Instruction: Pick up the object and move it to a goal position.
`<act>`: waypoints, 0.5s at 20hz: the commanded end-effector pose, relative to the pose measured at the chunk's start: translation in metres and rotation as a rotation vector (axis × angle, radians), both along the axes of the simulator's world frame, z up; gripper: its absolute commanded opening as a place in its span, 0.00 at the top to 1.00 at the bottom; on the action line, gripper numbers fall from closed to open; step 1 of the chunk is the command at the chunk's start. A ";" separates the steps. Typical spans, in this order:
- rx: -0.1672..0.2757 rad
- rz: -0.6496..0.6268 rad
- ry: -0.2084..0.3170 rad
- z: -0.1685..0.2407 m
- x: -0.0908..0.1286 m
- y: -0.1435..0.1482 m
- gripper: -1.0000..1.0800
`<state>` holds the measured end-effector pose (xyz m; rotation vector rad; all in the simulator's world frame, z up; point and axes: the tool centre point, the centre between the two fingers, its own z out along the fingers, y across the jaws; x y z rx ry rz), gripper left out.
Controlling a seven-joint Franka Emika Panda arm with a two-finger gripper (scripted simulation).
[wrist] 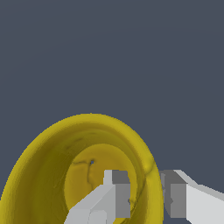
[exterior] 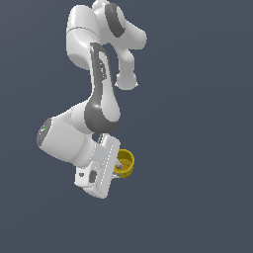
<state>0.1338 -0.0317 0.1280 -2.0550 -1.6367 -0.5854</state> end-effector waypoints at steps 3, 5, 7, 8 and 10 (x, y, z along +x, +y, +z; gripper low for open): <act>0.000 0.000 -0.003 0.027 0.013 0.004 1.00; 0.000 0.000 -0.003 0.034 0.017 0.005 1.00; 0.000 -0.001 -0.002 0.039 0.020 0.005 1.00; 0.000 -0.001 -0.002 0.042 0.021 0.006 1.00; 0.000 -0.001 -0.002 0.045 0.023 0.006 1.00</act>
